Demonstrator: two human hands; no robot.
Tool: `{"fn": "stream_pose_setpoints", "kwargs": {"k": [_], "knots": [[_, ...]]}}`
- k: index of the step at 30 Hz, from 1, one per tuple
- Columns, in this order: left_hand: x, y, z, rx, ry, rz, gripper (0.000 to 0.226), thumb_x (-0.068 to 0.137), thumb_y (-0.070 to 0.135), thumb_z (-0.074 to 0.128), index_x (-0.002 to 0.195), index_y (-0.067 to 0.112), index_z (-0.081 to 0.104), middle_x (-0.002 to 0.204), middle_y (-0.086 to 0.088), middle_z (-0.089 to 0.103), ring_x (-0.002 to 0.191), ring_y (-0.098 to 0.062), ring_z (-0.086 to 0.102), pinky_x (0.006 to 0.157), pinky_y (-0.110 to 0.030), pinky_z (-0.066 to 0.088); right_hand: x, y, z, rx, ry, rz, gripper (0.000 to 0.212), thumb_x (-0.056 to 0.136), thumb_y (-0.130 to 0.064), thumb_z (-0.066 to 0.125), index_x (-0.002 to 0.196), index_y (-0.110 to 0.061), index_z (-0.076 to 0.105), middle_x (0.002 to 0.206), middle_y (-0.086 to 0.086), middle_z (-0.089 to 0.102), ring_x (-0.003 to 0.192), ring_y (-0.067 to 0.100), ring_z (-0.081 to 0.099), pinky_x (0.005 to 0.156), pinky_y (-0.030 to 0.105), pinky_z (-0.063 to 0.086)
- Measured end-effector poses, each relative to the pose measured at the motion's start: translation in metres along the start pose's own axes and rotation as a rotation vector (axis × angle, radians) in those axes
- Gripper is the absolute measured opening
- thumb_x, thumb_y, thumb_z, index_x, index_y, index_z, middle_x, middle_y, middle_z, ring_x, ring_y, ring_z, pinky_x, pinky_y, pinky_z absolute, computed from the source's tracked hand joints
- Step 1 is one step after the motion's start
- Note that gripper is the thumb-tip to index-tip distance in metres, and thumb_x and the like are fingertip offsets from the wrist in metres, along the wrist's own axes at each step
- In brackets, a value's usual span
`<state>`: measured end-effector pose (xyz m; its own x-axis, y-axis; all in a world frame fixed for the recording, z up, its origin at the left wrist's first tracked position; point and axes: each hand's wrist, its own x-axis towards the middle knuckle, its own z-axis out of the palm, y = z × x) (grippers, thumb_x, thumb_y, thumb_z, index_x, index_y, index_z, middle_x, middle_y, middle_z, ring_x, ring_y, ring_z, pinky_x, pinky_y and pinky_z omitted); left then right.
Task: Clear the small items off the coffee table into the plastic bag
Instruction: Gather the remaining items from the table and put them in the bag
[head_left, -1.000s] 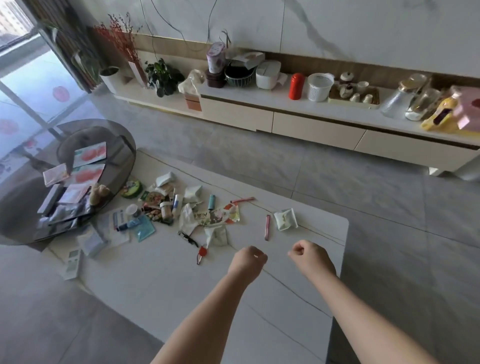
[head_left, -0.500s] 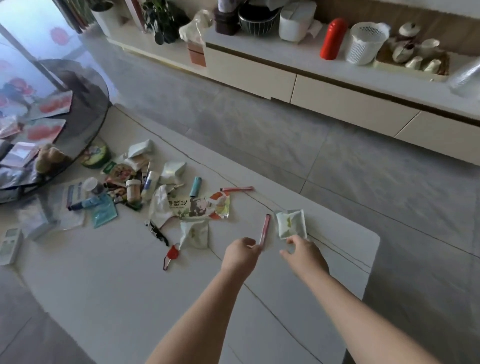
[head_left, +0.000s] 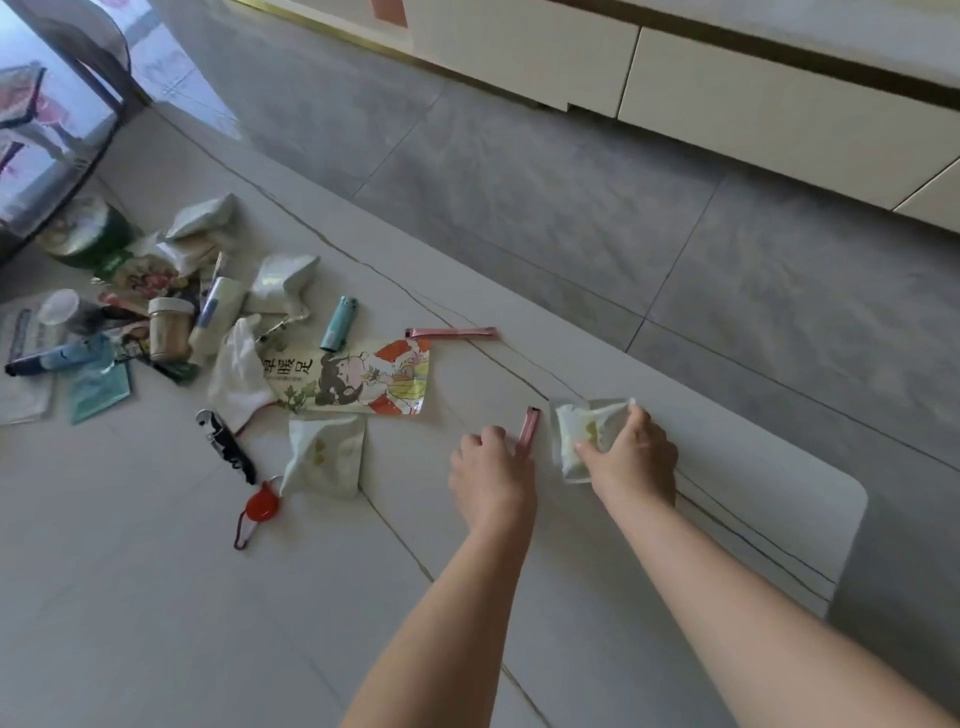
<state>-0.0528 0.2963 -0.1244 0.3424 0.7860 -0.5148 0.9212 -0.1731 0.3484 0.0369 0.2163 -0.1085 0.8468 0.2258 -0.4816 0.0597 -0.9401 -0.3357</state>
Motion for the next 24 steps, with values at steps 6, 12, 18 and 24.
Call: {"fn": "stream_pose_setpoints", "kwargs": {"k": [6,12,18,24], "knots": [[0.021,-0.003,-0.013,0.084,-0.009,0.079,0.021,0.096,0.031,0.048,0.108,0.016,0.058,0.111,-0.004,0.059,0.097,-0.027,0.06,0.079,-0.033,0.041,0.013,-0.024,0.014,0.046,-0.108,0.009,0.067,0.08,-0.029,0.073,0.129,-0.004,0.037,0.131,0.018,0.047,0.119,0.034,0.05,0.088,0.038,0.046],[0.075,-0.003,-0.064,0.004,0.09,0.144,0.019,0.096,0.014,0.046,0.111,0.007,0.055,0.116,-0.012,0.049,0.095,-0.028,0.053,0.078,-0.035,0.042,0.017,-0.066,0.034,0.164,-0.159,-0.033,0.064,0.081,-0.025,0.072,0.13,-0.006,0.035,0.132,0.016,0.048,0.12,0.032,0.05,0.091,0.038,0.045],[0.127,0.011,-0.084,0.091,0.138,0.198,0.032,0.089,0.01,0.052,0.121,0.015,0.052,0.122,-0.007,0.043,0.102,-0.028,0.053,0.082,-0.036,0.043,0.029,-0.089,0.05,0.185,-0.129,0.062,0.059,0.078,-0.025,0.074,0.122,-0.008,0.038,0.128,0.017,0.048,0.119,0.034,0.049,0.09,0.037,0.044],[0.152,0.015,-0.077,0.097,0.136,0.201,0.028,0.09,0.026,0.06,0.116,0.018,0.057,0.124,-0.004,0.045,0.108,-0.026,0.053,0.083,-0.038,0.045,0.036,-0.082,0.051,0.199,-0.15,0.0,0.069,0.077,-0.028,0.075,0.131,-0.01,0.036,0.128,0.018,0.048,0.118,0.034,0.048,0.089,0.033,0.041]]}}
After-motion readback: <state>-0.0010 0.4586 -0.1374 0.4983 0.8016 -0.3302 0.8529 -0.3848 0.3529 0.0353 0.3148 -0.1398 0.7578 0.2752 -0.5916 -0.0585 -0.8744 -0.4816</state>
